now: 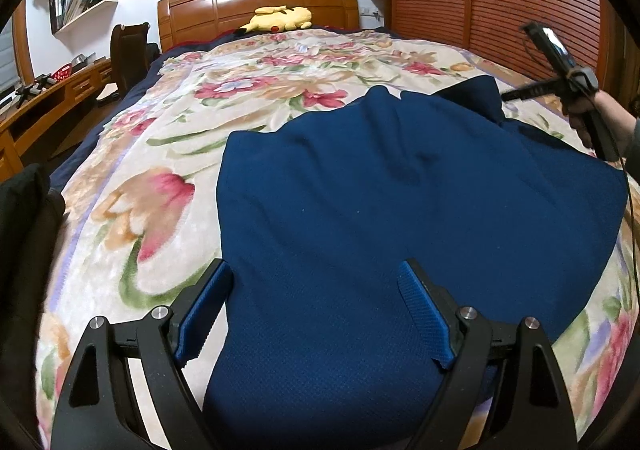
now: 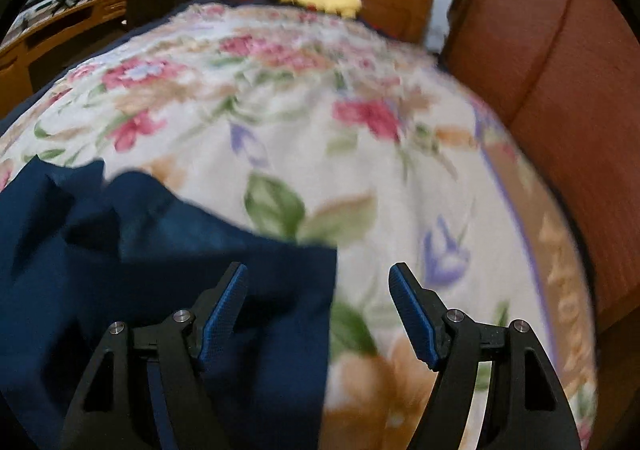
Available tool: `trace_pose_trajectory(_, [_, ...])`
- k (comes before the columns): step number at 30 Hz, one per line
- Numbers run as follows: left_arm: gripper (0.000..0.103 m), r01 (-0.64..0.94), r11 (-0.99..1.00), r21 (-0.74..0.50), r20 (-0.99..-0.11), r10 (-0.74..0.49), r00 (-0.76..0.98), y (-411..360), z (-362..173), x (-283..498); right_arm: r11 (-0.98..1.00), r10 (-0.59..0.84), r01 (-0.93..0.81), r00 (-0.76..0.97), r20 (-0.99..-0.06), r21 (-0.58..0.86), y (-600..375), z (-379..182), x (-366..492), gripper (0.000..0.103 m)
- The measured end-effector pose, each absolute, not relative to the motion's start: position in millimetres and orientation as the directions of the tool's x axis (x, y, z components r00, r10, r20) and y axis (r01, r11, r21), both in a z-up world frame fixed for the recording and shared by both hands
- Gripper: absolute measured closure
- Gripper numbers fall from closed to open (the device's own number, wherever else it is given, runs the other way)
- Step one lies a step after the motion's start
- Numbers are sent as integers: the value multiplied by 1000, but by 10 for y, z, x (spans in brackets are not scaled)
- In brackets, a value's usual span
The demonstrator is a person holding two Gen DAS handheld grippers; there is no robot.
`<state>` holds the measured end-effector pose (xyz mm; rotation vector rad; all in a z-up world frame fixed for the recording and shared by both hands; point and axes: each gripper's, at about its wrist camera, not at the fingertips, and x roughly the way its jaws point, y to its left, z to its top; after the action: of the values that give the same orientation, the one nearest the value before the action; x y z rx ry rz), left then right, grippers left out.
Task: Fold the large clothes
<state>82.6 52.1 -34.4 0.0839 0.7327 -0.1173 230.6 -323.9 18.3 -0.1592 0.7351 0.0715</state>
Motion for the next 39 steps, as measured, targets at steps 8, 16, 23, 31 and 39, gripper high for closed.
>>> trace_pose_trajectory(8, [17,133,990,39,-674,-72,735,520,-362,838,970,139,-240,642,-754,-26,-3335,-104,2516,74])
trace_pose_trajectory(16, [17,125,991,43,-682,-62,729,509,-394,853,977,-2,-144,729,-684,-157,-3534,47,2326,101])
trace_pose_trajectory(23, [17,124,991,46,-684,-59,727,496,-400,866,984,-58,-76,719,-692,-161,-3773,6,2224,91])
trace_pose_trajectory(31, [17,124,991,46,-682,-59,729,492,-394,875,982,27,-130,813,-581,-135,-3375,337,1533,37])
trace_pose_trajectory(39, [17,121,991,50,-678,-55,733,503,-392,869,947,215,-311,804,-554,-84,-2877,213,967,38])
